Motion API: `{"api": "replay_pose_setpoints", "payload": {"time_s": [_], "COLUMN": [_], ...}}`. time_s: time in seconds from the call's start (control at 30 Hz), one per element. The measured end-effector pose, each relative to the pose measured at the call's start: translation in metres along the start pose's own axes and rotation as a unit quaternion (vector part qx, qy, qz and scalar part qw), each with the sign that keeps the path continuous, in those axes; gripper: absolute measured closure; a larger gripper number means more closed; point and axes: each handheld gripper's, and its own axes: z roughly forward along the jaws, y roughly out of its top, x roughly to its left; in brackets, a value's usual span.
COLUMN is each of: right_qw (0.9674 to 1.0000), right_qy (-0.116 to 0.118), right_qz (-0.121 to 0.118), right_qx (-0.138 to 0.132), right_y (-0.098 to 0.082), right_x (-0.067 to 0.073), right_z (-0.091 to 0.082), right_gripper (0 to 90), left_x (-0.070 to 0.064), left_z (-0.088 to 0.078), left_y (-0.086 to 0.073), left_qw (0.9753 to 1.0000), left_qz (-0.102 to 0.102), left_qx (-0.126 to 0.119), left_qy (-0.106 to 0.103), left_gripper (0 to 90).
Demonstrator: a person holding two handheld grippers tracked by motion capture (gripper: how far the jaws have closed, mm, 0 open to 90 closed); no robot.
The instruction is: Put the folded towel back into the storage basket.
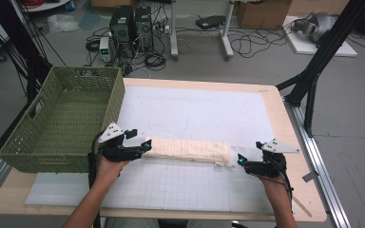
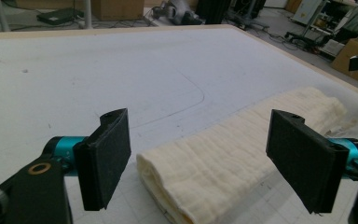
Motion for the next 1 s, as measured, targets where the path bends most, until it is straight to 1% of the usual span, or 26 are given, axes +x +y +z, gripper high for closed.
{"api": "replay_pose_setpoints", "payload": {"time_s": [0.13, 0.17, 0.27, 0.3, 0.4, 0.43, 0.5, 0.6, 0.63, 0.67, 0.77, 0.8, 0.87, 1.0], "right_qw": [1.0000, 1.0000, 1.0000, 1.0000, 1.0000, 1.0000, 1.0000, 1.0000, 1.0000, 0.9999, 0.9999, 0.9999, 0.9999, 0.9999], "right_qy": [-0.001, -0.001, 0.000, 0.001, 0.004, 0.004, 0.006, 0.006, 0.006, 0.007, 0.011, 0.012, 0.013, 0.013], "right_qz": [0.000, 0.001, -0.005, -0.007, -0.006, -0.007, -0.005, -0.005, -0.005, -0.004, -0.005, -0.004, -0.006, -0.003], "right_qx": [0.001, 0.002, 0.004, 0.004, 0.004, 0.004, 0.004, 0.005, 0.006, 0.006, 0.008, 0.009, 0.008, 0.008], "right_y": [0.000, 0.000, 0.000, 0.000, 0.000, 0.000, -0.001, -0.001, -0.001, -0.001, -0.002, -0.002, -0.002, -0.001], "right_x": [0.001, 0.001, 0.002, 0.002, 0.004, 0.004, 0.004, 0.005, 0.005, 0.005, 0.006, 0.007, 0.007, 0.008], "right_z": [-0.001, -0.001, 0.000, 0.000, 0.000, 0.000, 0.000, -0.001, -0.001, 0.000, 0.001, 0.002, 0.002, 0.003], "right_gripper": [11.8, 11.8, 11.8, 11.8, 11.8, 11.8, 11.8, 11.8, 11.8, 11.8, 11.8, 11.8, 11.8, 11.8], "left_x": [0.001, 0.001, 0.001, 0.001, 0.002, 0.002, 0.003, 0.003, 0.003, 0.003, 0.003, 0.004, 0.004, 0.004], "left_z": [0.001, 0.001, 0.002, 0.002, 0.005, 0.007, 0.011, 0.016, 0.018, 0.019, 0.023, 0.024, 0.027, 0.031], "left_y": [0.000, 0.000, 0.001, 0.001, 0.000, -0.001, -0.002, -0.004, -0.005, -0.006, -0.008, -0.008, -0.009, -0.012], "left_qw": [1.0000, 0.9999, 0.9999, 0.9999, 0.9995, 0.9991, 0.9982, 0.9972, 0.9966, 0.9960, 0.9949, 0.9938, 0.9925, 0.9904], "left_qz": [-0.006, -0.005, -0.009, -0.011, -0.020, -0.018, -0.024, -0.022, -0.021, -0.016, -0.015, -0.013, -0.007, -0.008], "left_qx": [0.000, 0.004, 0.005, 0.008, 0.018, 0.030, 0.045, 0.057, 0.064, 0.072, 0.084, 0.092, 0.105, 0.125], "left_qy": [0.007, 0.011, 0.010, 0.007, 0.015, 0.024, 0.031, 0.042, 0.047, 0.050, 0.055, 0.061, 0.061, 0.057], "left_gripper": [23.5, 23.5, 25.5, 26.2, 26.3, 26.4, 27.4, 28.3, 28.4, 28.6, 30.4, 32.5, 36.5, 40.5]}}
